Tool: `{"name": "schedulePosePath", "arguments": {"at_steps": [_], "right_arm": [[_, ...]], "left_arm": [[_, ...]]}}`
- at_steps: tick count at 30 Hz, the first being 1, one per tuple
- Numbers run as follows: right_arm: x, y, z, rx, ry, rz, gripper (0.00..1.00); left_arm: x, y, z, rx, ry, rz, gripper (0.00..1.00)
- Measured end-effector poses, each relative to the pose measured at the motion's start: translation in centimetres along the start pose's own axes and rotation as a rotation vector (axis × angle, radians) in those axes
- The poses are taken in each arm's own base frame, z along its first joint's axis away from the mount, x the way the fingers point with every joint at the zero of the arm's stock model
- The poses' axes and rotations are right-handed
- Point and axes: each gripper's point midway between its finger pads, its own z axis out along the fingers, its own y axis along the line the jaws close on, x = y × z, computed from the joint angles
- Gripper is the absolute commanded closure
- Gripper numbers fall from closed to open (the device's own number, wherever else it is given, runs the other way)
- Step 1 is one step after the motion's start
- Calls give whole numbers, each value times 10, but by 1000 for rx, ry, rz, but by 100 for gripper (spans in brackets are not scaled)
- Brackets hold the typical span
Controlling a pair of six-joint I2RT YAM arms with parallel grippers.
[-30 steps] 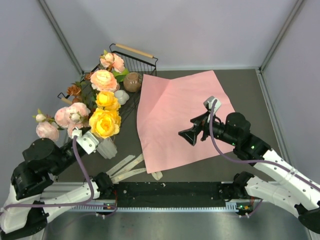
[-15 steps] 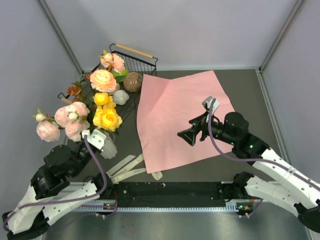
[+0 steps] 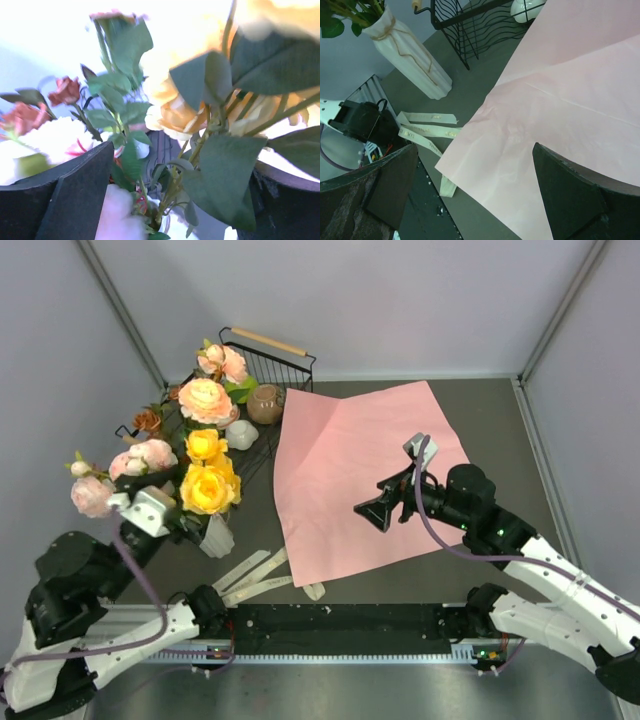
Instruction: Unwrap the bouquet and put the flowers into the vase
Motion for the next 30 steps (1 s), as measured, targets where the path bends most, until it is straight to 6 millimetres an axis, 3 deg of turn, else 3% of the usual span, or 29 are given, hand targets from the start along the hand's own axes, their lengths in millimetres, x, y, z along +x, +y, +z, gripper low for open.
{"name": "schedulePosePath", "arguments": {"at_steps": [4,7,12,16,18,23,25,28,30], "right_arm": [[-1,-2,0,11,-3,6,1],[-1,-4,0,22,-7,7,1],[-1,-5,0,32,-9,8,1],[-2,-5,0,33,-10,12,1],[-2,-5,0,33,-10,14,1],[-1,-5,0,33,-9,16,1],[-1,-5,0,33,-9,17,1],[-2,-5,0,33,-10,23,1],[-2,-5,0,33,-10,24,1]], "left_arm": [[-51,8,-17,57,-125,-83,5],[-78,9,-30,105,-208,-129,9],[-91,8,-39,145,-254,-150,14],[-72,0,-28,140,-189,-135,26],[-55,-6,-18,132,-135,-117,40],[4,-18,7,74,50,-52,54],[17,-18,11,43,92,-43,60],[35,-12,12,-19,136,-42,62],[40,-6,8,-61,145,-52,58]]}}
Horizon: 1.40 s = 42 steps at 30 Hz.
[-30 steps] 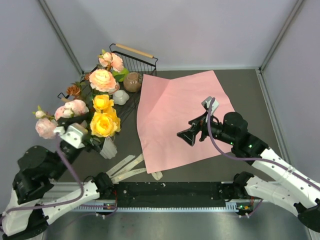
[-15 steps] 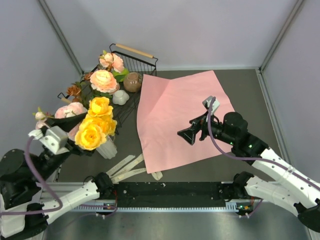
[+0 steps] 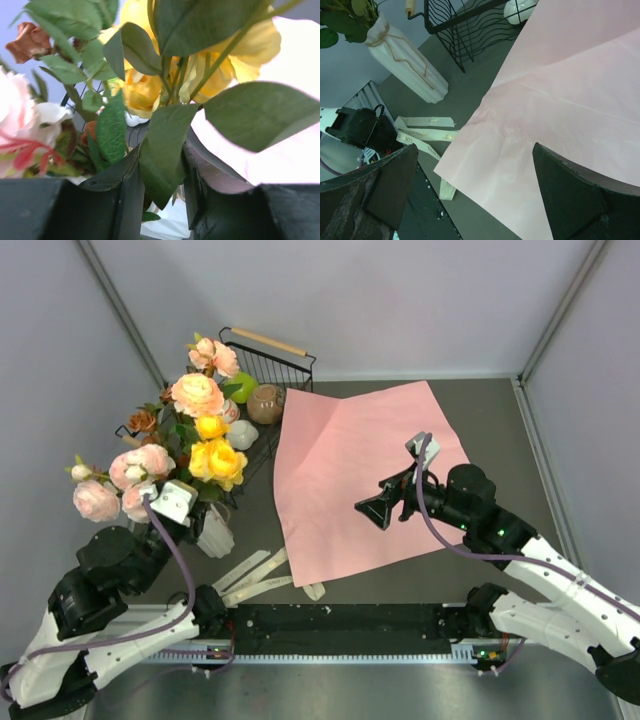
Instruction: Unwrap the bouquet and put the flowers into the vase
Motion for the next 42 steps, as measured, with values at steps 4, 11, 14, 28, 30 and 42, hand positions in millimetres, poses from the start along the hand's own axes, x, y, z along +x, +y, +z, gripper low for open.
{"name": "schedulePosePath", "arguments": {"at_steps": [4,11,14,28,30,42], "right_arm": [[0,0,0,0,0,2,1],[0,0,0,0,2,2,1],[0,0,0,0,2,3,1],[4,-13,-1,83,8,50,1],[8,-23,-4,145,13,72,1],[43,-98,-74,698,96,210,1]], "left_arm": [[-1,9,-10,-33,-31,-58,35],[-20,11,-32,26,-106,-167,16],[-32,8,-42,79,-138,-203,14],[-83,11,-94,259,-307,-277,5],[-94,14,-104,276,-351,-298,4],[-185,10,-97,363,-487,-358,1]]}}
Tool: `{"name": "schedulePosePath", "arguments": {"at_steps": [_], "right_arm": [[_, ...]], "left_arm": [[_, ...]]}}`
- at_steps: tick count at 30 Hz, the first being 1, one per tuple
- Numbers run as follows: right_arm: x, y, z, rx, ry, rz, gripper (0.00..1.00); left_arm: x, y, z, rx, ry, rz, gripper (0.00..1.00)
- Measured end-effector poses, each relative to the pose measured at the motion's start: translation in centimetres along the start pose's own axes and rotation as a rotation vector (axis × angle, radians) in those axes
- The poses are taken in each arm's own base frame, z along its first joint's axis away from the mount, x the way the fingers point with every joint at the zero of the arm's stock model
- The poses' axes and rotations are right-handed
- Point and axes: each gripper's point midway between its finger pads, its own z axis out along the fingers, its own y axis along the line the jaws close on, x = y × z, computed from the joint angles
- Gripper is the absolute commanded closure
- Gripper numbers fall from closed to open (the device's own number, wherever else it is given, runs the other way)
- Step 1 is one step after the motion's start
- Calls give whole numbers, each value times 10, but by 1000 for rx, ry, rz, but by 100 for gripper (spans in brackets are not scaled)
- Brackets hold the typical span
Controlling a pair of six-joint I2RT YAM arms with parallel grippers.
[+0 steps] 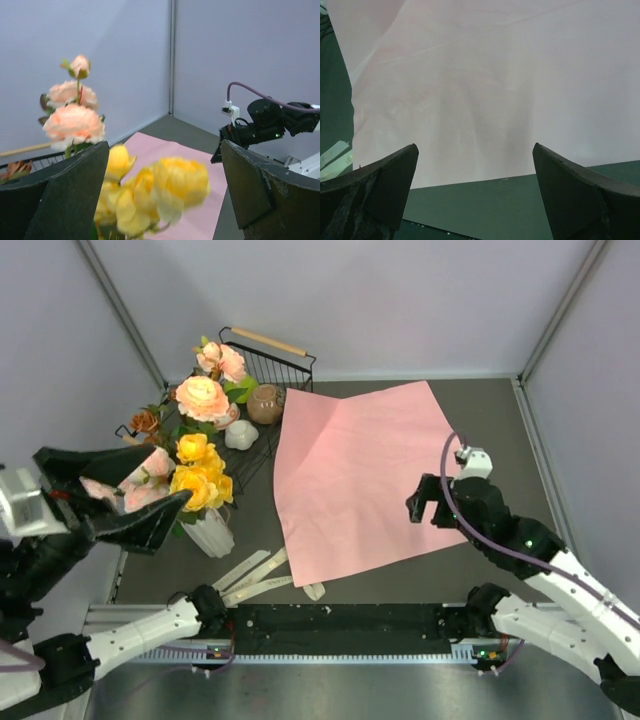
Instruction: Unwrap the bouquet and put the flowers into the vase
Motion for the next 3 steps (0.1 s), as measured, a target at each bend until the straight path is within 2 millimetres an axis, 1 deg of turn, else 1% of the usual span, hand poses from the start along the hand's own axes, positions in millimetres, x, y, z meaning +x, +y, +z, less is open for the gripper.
{"name": "schedulePosePath", "arguments": {"at_steps": [3], "right_arm": [[-8,-15,-21,40,-35,13,1]], "left_arm": [[-9,-9,41,31,17,-2,1]]}}
